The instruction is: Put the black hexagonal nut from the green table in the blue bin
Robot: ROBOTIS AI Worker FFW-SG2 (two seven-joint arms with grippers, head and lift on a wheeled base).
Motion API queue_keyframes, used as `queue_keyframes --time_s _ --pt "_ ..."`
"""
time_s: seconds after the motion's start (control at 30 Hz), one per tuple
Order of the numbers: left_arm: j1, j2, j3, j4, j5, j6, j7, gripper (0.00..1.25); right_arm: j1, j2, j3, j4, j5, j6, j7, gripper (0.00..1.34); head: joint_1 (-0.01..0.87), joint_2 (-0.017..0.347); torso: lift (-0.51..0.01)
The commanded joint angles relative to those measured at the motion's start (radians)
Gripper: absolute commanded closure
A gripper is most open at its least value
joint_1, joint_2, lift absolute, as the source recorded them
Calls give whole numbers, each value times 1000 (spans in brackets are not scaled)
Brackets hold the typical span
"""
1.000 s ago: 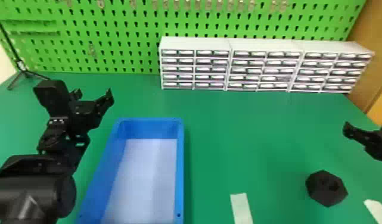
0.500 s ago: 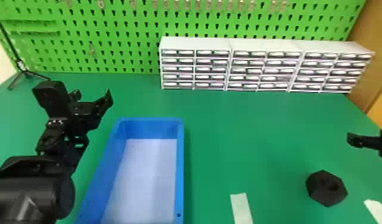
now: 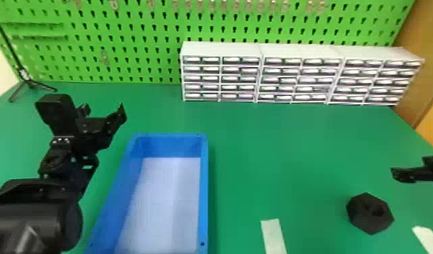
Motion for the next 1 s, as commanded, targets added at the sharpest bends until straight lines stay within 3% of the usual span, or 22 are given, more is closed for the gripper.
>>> queue_keyframes --time_s 0.0,0.27,0.63,0.97 --pt "3 7 2 -2 0 4 0 372 7 -36 46 11 114 -12 83 289 686 28 -96" --pt "3 13 2 -6 0 7 0 372 36 -65 72 46 221 -75 224 289 686 28 -96" --pt "7 17 5 -10 0 10 0 372 50 -68 101 78 324 -115 365 289 686 28 -96" --pt "14 17 6 -12 0 10 0 372 59 -68 99 84 373 -118 399 289 686 28 -96"
